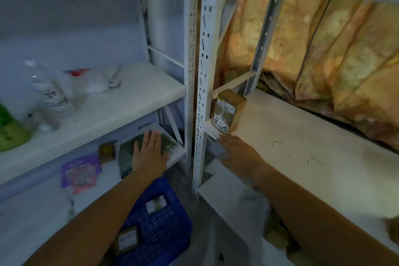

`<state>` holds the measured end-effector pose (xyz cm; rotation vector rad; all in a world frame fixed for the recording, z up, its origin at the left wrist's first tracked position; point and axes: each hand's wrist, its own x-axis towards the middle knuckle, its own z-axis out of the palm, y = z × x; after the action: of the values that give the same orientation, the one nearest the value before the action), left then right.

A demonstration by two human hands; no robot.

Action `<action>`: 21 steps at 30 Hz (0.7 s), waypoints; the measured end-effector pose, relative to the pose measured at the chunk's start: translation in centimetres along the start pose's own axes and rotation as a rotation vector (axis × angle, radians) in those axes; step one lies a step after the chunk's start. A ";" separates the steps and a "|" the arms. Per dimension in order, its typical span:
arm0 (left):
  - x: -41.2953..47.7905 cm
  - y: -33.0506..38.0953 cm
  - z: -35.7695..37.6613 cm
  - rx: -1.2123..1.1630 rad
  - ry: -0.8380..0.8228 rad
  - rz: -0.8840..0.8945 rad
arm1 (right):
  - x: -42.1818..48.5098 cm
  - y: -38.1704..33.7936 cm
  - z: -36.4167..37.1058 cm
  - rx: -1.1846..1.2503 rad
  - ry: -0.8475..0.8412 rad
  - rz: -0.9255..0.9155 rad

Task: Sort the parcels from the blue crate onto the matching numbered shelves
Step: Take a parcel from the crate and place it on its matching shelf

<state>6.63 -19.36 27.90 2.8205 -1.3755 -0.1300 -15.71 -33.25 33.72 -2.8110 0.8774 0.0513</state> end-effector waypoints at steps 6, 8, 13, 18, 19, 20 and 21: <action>-9.3 -4.8 -8.0 0.038 0.130 -0.114 | -1.9 -5.8 -8.1 -0.039 0.071 -0.285; -13.0 -7.4 -11.0 0.097 0.154 -0.212 | -2.5 -7.8 -11.4 -0.024 0.130 -0.353; -22.9 -11.9 -17.1 0.175 0.238 -0.377 | -4.7 -14.0 -16.5 -0.033 0.136 -0.461; -28.6 -13.4 -17.6 0.158 0.246 -0.432 | -6.4 -19.2 -16.1 -0.069 0.101 -0.534; -29.1 -13.5 -17.1 0.156 0.240 -0.430 | -6.5 -20.1 -15.7 -0.079 0.091 -0.545; -29.5 -13.8 -16.6 0.163 0.232 -0.425 | -6.4 -21.1 -15.2 -0.089 0.079 -0.555; -29.7 -14.2 -16.0 0.172 0.224 -0.417 | -6.2 -22.1 -14.8 -0.099 0.066 -0.563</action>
<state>0.75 12.22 45.49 3.1016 -0.7797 0.3111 -8.68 -14.85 52.66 -3.0540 0.0705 -0.0831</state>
